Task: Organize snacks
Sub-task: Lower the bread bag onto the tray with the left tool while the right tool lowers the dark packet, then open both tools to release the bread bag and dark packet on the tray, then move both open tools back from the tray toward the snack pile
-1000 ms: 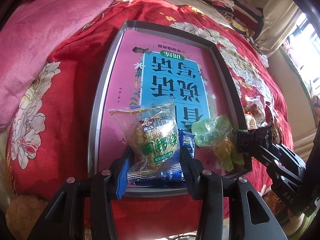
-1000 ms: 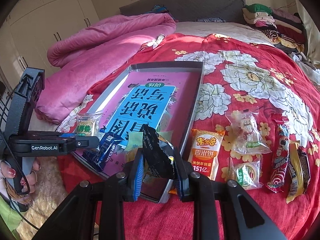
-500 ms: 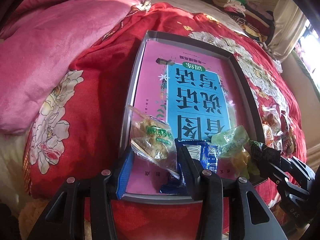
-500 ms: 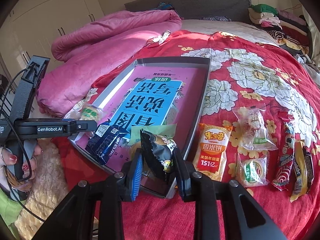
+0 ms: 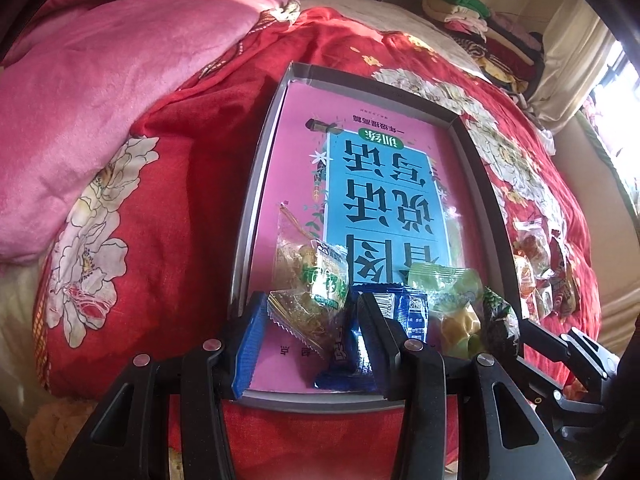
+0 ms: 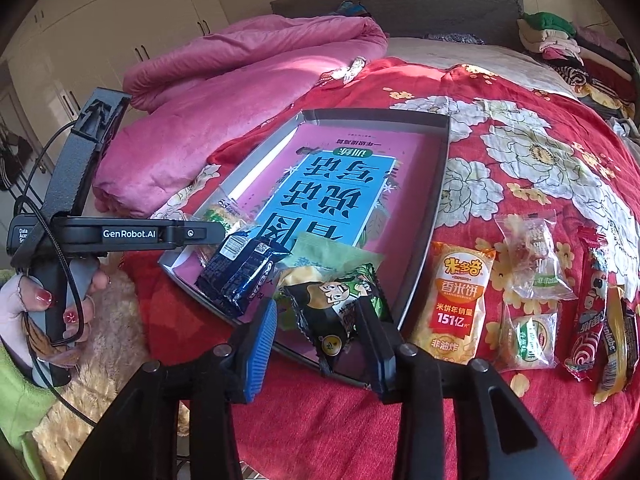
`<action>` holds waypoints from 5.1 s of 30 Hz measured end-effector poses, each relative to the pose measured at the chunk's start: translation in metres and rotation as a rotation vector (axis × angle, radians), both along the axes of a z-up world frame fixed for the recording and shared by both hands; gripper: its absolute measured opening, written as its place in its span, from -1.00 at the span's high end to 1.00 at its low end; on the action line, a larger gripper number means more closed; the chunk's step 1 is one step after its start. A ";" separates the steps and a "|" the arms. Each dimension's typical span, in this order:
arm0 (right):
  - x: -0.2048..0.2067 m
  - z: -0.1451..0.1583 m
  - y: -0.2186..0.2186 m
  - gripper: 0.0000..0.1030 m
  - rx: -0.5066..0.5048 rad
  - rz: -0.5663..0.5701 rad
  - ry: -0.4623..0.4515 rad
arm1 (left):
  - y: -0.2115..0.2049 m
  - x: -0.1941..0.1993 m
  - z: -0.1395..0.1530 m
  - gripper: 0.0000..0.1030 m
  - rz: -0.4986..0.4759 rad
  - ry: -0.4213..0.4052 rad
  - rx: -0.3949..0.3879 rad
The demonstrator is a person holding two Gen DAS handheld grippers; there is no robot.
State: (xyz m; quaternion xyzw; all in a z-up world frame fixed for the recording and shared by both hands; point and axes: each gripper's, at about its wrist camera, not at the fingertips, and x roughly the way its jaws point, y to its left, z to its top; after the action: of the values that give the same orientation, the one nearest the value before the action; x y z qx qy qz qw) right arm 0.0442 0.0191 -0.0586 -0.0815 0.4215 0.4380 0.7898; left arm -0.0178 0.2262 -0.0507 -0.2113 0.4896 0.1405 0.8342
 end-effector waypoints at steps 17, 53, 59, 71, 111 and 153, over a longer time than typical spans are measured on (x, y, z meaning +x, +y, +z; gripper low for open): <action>-0.016 0.006 0.002 0.02 0.042 0.072 -0.001 | 0.010 -0.007 0.013 -0.14 0.042 -0.103 -0.083; -0.019 0.029 -0.015 -0.20 0.060 0.025 -0.143 | -0.011 -0.011 0.049 -0.48 0.001 -0.232 -0.017; -0.013 0.036 -0.029 -0.21 0.076 -0.014 -0.161 | -0.018 -0.013 0.056 -0.54 -0.002 -0.255 -0.011; -0.007 0.050 -0.049 -0.30 0.105 -0.088 -0.214 | -0.050 -0.008 0.069 -0.58 -0.084 -0.278 -0.013; 0.024 0.088 -0.154 -0.44 0.170 -0.349 -0.308 | -0.111 -0.006 0.098 -0.58 -0.213 -0.312 0.027; 0.046 0.071 -0.186 -0.44 0.169 -0.398 -0.193 | -0.189 0.035 0.060 -0.58 -0.396 -0.149 0.002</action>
State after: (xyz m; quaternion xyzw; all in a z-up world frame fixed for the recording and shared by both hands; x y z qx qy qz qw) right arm 0.0907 -0.1666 0.0126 0.0283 0.3134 0.2975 0.9014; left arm 0.0176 0.0368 0.0097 -0.1200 0.4585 -0.0415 0.8796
